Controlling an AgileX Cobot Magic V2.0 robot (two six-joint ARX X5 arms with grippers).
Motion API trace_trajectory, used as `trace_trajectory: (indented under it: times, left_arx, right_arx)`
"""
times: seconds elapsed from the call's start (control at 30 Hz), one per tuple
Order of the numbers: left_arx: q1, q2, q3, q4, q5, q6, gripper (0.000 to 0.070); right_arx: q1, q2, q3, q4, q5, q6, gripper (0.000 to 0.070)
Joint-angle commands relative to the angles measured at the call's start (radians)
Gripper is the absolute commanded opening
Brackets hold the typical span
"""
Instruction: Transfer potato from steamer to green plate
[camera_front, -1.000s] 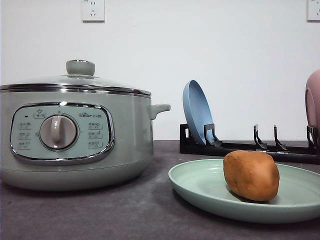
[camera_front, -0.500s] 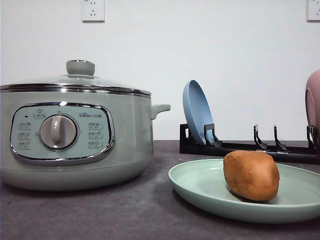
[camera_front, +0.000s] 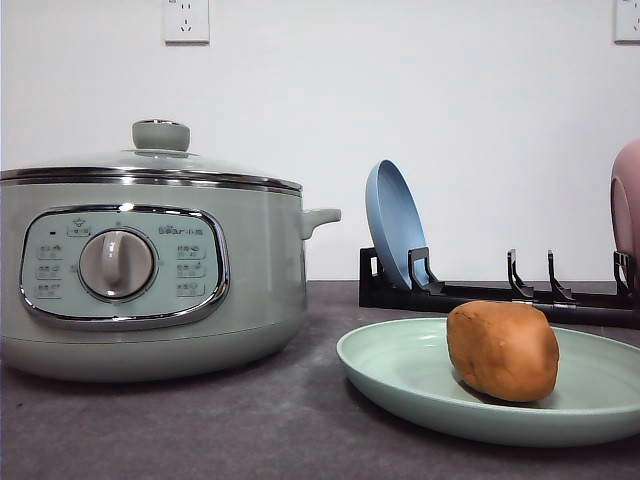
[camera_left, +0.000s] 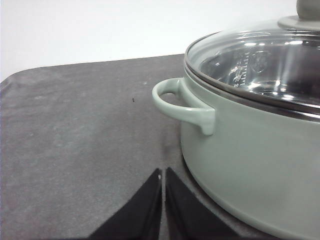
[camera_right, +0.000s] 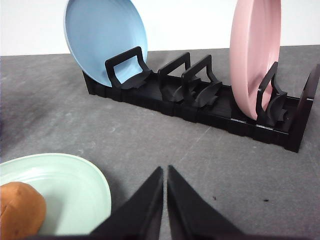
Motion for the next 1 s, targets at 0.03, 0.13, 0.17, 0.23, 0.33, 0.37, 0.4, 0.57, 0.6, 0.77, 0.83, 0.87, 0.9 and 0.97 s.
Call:
trace_trajectory:
  times: [0.03, 0.13, 0.17, 0.23, 0.33, 0.37, 0.4, 0.57, 0.6, 0.77, 0.83, 0.87, 0.9, 0.97]
  left_arx:
    - [0.003, -0.002, -0.021, -0.009, -0.002, -0.002, 0.0003]
    - [0.003, -0.002, -0.021, -0.009, -0.002, -0.002, 0.0003]
    - [0.003, -0.002, -0.021, -0.009, -0.002, -0.002, 0.0003]
    - [0.003, -0.002, -0.021, -0.009, -0.002, -0.002, 0.0003]
    - [0.003, -0.002, -0.021, -0.009, -0.002, -0.002, 0.0003]
    - [0.003, -0.002, -0.021, -0.009, -0.002, -0.002, 0.0003]
    - [0.003, -0.002, -0.021, -0.009, -0.002, -0.002, 0.0003]
    - [0.003, -0.002, -0.021, -0.009, -0.002, -0.002, 0.0003]
    - [0.003, -0.002, -0.021, -0.009, -0.002, -0.002, 0.0003]
    - [0.003, -0.002, -0.021, -0.009, -0.002, -0.002, 0.0003]
    - [0.003, -0.002, -0.021, -0.009, -0.002, -0.002, 0.0003]
    - [0.003, -0.002, -0.021, -0.009, -0.002, -0.002, 0.0003]
    - [0.003, -0.002, -0.021, -0.009, -0.002, -0.002, 0.0003]
    - [0.003, -0.002, -0.021, -0.009, -0.002, -0.002, 0.0003]
  right_arx:
    - [0.001, -0.002, -0.005, 0.003, 0.000, -0.005, 0.0000]
    - [0.001, -0.002, -0.005, 0.003, 0.000, -0.005, 0.0000]
    - [0.001, -0.002, -0.005, 0.003, 0.000, -0.005, 0.0000]
    - [0.001, -0.002, -0.005, 0.003, 0.000, -0.005, 0.0000]
    - [0.001, -0.002, -0.005, 0.003, 0.000, -0.005, 0.0000]
    - [0.001, -0.002, -0.005, 0.003, 0.000, -0.005, 0.0000]
    - [0.001, -0.002, -0.005, 0.003, 0.000, -0.005, 0.0000]
    - [0.001, -0.002, -0.005, 0.003, 0.000, -0.005, 0.0000]
    - [0.001, -0.002, -0.005, 0.003, 0.000, -0.005, 0.0000]
    - [0.001, -0.002, -0.005, 0.003, 0.000, -0.005, 0.0000]
    - [0.001, -0.002, -0.005, 0.003, 0.000, -0.005, 0.0000]
    - [0.001, -0.002, -0.005, 0.003, 0.000, -0.005, 0.0000]
    - [0.001, -0.002, -0.005, 0.003, 0.000, -0.005, 0.0000]
    - [0.001, -0.002, -0.005, 0.003, 0.000, -0.005, 0.0000]
